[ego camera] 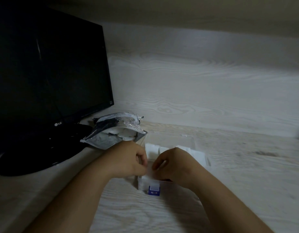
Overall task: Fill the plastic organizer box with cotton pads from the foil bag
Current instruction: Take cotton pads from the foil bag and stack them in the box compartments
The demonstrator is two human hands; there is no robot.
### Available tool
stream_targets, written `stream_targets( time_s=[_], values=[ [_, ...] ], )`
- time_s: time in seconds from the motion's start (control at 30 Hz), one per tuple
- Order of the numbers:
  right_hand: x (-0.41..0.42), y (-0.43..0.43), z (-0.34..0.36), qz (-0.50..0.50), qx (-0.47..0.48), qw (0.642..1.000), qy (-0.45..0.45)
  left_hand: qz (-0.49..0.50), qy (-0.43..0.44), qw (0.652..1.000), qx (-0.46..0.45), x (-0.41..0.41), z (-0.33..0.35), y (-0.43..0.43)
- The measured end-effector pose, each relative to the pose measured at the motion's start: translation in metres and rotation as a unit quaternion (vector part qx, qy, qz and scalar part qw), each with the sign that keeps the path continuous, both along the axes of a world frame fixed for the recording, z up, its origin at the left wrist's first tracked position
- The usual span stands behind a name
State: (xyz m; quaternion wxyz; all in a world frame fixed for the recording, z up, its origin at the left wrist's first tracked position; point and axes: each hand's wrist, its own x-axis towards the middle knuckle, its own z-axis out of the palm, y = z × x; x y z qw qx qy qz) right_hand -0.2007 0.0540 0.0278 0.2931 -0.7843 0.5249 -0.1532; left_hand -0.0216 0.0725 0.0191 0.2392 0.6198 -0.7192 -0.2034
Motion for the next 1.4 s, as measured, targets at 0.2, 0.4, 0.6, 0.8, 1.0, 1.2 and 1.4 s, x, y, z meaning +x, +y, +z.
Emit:
stream_targets(
  time_s=[0.2,0.4,0.6,0.8,1.0,1.2,1.4],
  values=[
    [0.002,-0.002,-0.003,0.007,-0.025,0.999,0.027,0.024,-0.1,0.995,-0.012,-0.005,0.004,0.004],
    [0.003,-0.002,-0.006,0.027,-0.027,0.999,0.035,0.005,-0.131,0.991,-0.011,-0.01,0.004,0.002],
    [-0.002,-0.004,-0.002,0.022,-0.046,0.998,0.028,-0.021,0.028,0.999,0.011,0.003,0.0,-0.004],
    [-0.005,-0.006,0.0,-0.001,-0.097,0.995,0.012,0.17,0.092,0.974,-0.122,0.018,-0.008,-0.025],
    [-0.006,-0.008,0.0,-0.019,-0.12,0.992,-0.012,0.251,-0.06,0.962,-0.093,0.05,-0.025,-0.038],
    [-0.005,-0.008,0.0,-0.026,-0.125,0.991,-0.033,0.213,-0.077,0.972,-0.068,0.05,-0.031,-0.039],
    [-0.005,-0.007,-0.001,-0.029,-0.126,0.991,-0.039,0.18,-0.073,0.981,-0.028,0.048,-0.037,-0.04]
  ],
)
